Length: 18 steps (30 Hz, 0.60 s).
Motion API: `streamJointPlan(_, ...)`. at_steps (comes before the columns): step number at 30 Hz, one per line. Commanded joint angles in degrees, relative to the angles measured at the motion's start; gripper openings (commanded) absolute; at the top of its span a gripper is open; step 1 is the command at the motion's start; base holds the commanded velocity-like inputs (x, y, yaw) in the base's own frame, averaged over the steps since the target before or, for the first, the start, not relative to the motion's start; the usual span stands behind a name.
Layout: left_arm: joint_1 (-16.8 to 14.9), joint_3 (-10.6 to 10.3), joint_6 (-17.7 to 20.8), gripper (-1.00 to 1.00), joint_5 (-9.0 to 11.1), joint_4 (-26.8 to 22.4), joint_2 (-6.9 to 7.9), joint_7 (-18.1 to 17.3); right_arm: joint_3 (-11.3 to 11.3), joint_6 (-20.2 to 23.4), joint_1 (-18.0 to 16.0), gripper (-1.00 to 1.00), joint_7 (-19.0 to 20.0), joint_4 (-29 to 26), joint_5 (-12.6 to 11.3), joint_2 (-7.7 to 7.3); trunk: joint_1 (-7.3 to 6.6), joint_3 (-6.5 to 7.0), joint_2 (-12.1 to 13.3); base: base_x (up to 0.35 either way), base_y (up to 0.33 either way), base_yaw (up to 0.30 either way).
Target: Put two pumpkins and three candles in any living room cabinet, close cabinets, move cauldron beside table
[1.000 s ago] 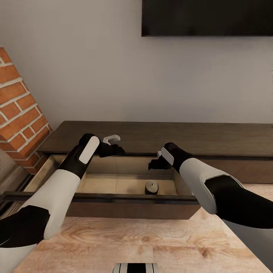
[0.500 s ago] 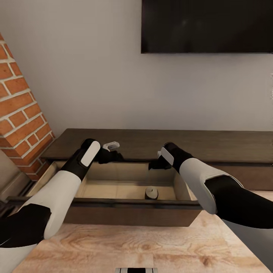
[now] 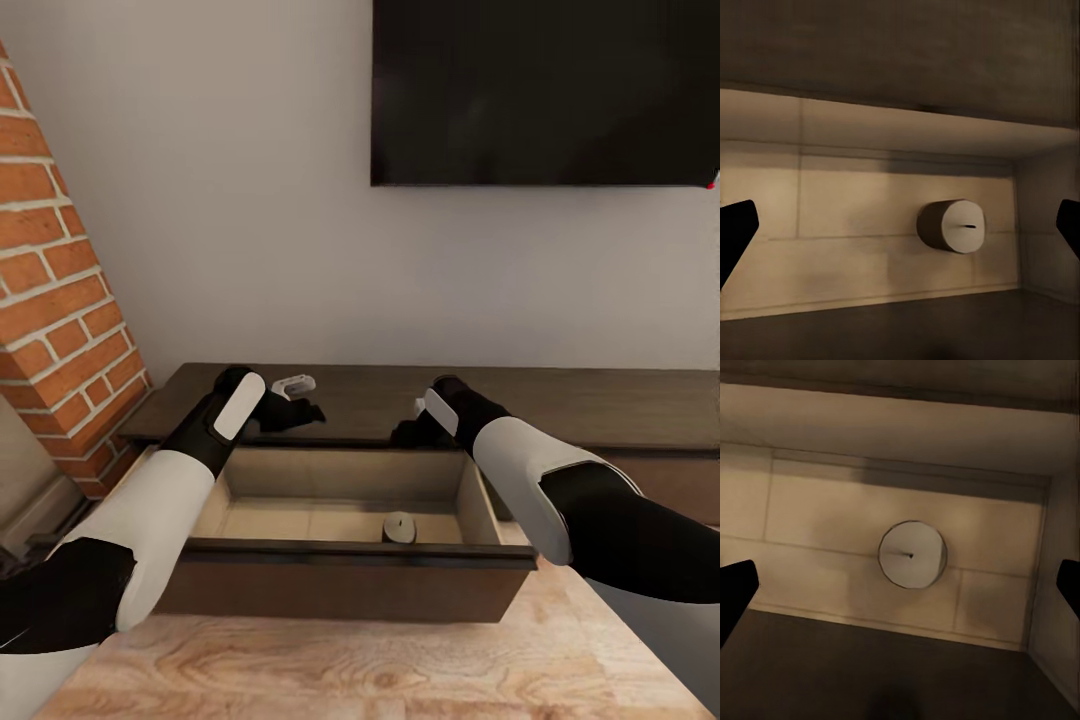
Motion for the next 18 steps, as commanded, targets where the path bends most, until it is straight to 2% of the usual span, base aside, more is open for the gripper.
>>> streamJointPlan(1,-0.03,-0.12,0.1,1.0,0.56,-0.05,0.02,0.59,0.28,0.21,-0.01,1.0,-0.46,-0.08,-0.6,0.0,-0.03,0.26,0.0,0.0,0.0,0.0)
streamJointPlan(13,-0.01,-0.14,0.02,1.0,0.45,-0.05,-0.01,0.69,0.25,0.16,-0.02,1.0,-0.43,-0.02,-0.6,0.02,-0.34,4.0,0.16,0.0,0.0,0.0)
streamJointPlan(18,0.27,-0.2,0.01,1.0,0.29,-0.09,-0.06,0.69,0.28,0.16,-0.01,1.0,-0.39,0.0,-0.6,0.02,-0.34,4.45,0.16,0.0,0.0,0.0)
